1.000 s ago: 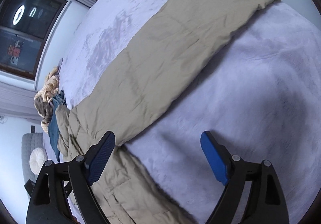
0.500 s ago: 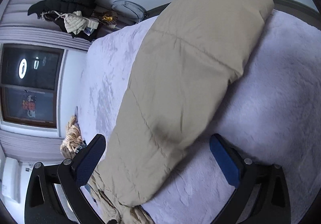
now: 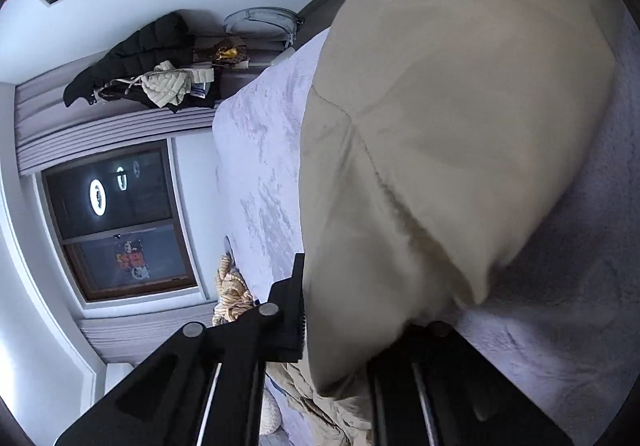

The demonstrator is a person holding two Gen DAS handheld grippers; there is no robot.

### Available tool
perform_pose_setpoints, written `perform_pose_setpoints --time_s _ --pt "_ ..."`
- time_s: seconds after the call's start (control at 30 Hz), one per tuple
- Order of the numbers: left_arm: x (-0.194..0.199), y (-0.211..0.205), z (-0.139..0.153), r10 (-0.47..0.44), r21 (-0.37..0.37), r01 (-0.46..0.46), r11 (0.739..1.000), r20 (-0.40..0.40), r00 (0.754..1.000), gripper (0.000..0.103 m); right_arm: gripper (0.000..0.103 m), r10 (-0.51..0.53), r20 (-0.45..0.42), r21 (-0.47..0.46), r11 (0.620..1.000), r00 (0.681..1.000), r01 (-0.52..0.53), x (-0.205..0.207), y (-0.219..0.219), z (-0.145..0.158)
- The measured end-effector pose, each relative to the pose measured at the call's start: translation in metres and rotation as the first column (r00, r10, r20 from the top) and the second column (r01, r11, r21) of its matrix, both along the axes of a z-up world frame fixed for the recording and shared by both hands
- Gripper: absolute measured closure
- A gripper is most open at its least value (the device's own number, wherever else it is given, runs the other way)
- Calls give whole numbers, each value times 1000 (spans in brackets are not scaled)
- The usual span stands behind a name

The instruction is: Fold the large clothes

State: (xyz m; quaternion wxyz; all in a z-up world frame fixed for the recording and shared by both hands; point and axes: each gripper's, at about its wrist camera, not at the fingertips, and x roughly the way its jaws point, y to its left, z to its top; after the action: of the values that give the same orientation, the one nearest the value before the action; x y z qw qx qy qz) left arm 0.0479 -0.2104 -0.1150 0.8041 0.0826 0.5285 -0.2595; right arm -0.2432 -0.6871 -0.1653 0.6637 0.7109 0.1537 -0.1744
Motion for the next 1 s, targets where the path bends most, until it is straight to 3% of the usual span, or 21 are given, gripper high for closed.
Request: perform_pose_setpoints --time_s 0.17,0.3,0.4,0.53,0.63,0.77,0.87,1.0 --pt "16 26 6 43 -12 -43 999 23 999 1 97 136 -31 -190 972 990 -139 43 24 54" --pt "29 52 8 84 -13 -84 996 40 996 1 96 296 -94 -356 882 951 -310 101 69 101" --pt "38 73 8 110 -9 -110 994 58 992 1 96 402 -185 -485 756 897 -439 149 121 130" --pt "49 109 5 150 -3 -150 989 67 986 1 96 495 -347 -612 525 797 -592 201 217 147" --pt "57 132 0 174 6 -174 985 70 982 1 96 535 -471 -638 342 702 -689 221 291 133" --pt "64 155 -9 187 19 -189 982 76 979 1 96 552 -599 -596 177 581 -783 237 365 89" --pt "67 169 -18 198 15 -199 980 59 978 1 96 553 -659 -535 133 510 -835 241 394 47" --pt "72 178 -29 204 5 -204 979 35 978 1 96 523 -709 -472 147 473 -869 243 406 10"
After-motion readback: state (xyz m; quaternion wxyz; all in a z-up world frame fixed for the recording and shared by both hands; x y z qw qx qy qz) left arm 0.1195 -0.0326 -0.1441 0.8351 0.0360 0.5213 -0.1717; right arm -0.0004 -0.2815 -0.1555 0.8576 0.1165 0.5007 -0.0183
